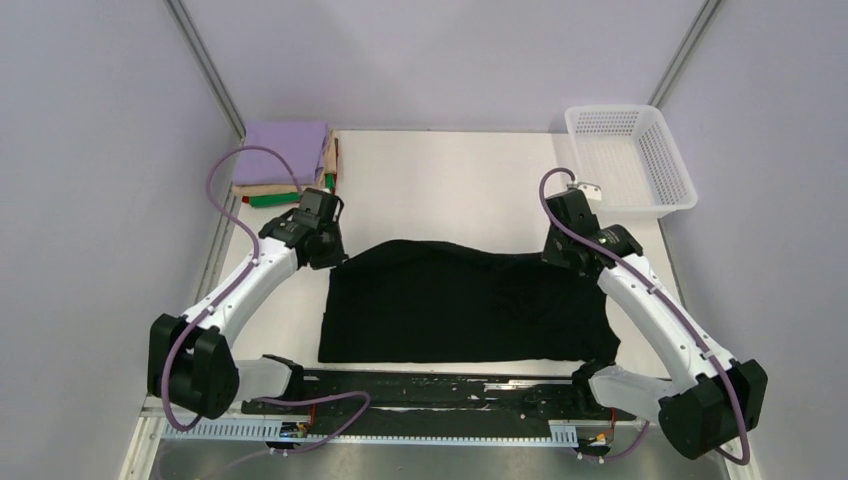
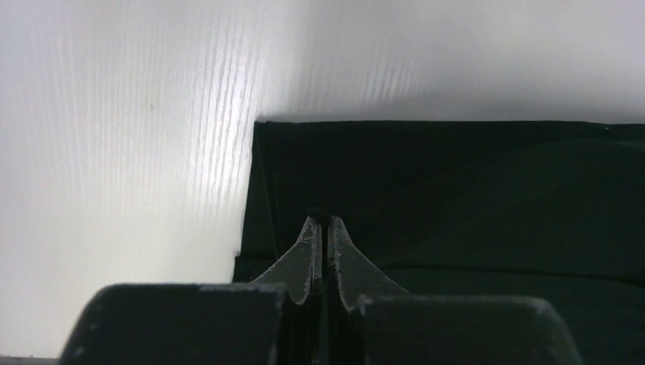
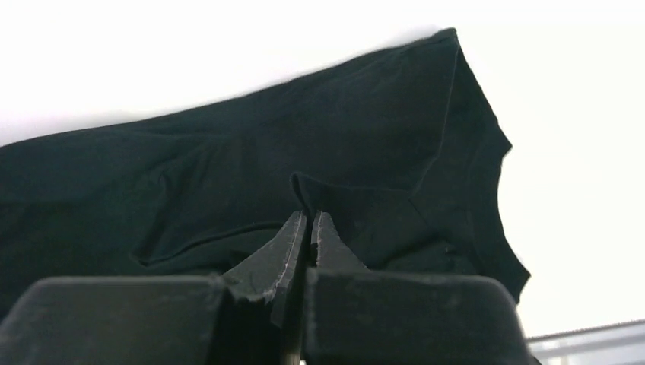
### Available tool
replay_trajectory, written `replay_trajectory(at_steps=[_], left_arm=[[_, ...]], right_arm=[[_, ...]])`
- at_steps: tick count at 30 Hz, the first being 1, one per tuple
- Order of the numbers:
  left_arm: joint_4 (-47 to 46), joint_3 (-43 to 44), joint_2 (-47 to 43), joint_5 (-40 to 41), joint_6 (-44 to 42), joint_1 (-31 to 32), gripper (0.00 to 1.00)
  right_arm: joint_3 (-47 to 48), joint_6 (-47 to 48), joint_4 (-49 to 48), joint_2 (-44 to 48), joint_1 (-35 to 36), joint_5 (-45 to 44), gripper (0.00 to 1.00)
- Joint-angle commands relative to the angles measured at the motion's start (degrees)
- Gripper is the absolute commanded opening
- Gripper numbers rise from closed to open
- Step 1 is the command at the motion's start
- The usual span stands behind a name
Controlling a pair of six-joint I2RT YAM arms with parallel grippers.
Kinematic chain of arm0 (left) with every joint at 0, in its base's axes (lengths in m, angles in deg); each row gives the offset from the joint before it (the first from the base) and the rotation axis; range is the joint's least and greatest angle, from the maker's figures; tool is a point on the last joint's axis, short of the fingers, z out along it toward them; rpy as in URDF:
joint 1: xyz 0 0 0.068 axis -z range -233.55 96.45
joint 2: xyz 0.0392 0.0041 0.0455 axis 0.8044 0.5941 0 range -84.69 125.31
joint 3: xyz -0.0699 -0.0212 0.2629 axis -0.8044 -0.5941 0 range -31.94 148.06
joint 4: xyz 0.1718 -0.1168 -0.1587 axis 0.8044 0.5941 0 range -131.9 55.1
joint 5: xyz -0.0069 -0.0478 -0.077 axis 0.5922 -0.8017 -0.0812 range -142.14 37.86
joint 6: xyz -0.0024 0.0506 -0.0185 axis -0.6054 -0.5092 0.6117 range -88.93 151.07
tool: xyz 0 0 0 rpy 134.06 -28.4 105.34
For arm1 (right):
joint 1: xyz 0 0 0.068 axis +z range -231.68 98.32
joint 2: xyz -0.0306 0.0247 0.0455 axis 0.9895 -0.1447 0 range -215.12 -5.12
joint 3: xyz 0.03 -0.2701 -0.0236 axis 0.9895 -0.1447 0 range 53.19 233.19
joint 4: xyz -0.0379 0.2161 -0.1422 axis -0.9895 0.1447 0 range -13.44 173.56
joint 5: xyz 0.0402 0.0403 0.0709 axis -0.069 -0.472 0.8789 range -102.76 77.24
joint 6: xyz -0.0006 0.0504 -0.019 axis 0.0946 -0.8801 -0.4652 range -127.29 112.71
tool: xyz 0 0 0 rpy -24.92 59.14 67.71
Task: Fold and stack the t-shirts
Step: Fold the other side of the tshirt into a rectangle
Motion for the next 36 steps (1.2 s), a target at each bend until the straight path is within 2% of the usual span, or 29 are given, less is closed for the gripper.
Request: replay_trajectory(at_steps=[1, 7, 11, 17, 26, 28, 35, 36], left_arm=[[1.93, -3.70, -5.36, 0.75, 4.52, 0.44, 0.00], [5.11, -7.10, -9.58, 2.05, 7.63, 0.48, 0.00], [5.08, -9.20, -10.10, 1.26, 8.54, 0.48, 0.00], [4.85, -11.57, -8.92, -0.29, 9.05, 0.52, 0.00], [3.79, -18.06, -10.31, -4.34, 10.93, 0.65, 0.01], [3.55, -18.63, -10.04, -4.96, 10.93, 0.74, 0.04], [7.09, -16.60, -10.03, -2.37, 12.35, 0.82, 0.32], [7.76, -15.55, -10.67, -1.79, 12.48, 0.80, 0.43]], right_arm=[[0.05, -3.09, 7.86, 4.95, 1.04, 2.00, 0.00], [2.62, -5.72, 15.27, 6.59, 1.23, 5.43, 0.00], [1.28, -9.16, 19.25, 5.19, 1.23, 4.27, 0.02], [-3.23, -11.45, 20.39, 3.15, 1.29, 4.44, 0.04], [-2.75, -14.32, 23.84, 3.17, 1.24, 1.32, 0.05], [-3.16, -14.54, 24.44, 2.86, 1.23, 1.47, 0.06], [-4.99, -16.39, 30.89, 1.45, 1.23, 4.11, 0.19], [-4.97, -16.55, 32.21, 1.71, 1.23, 4.64, 0.21]])
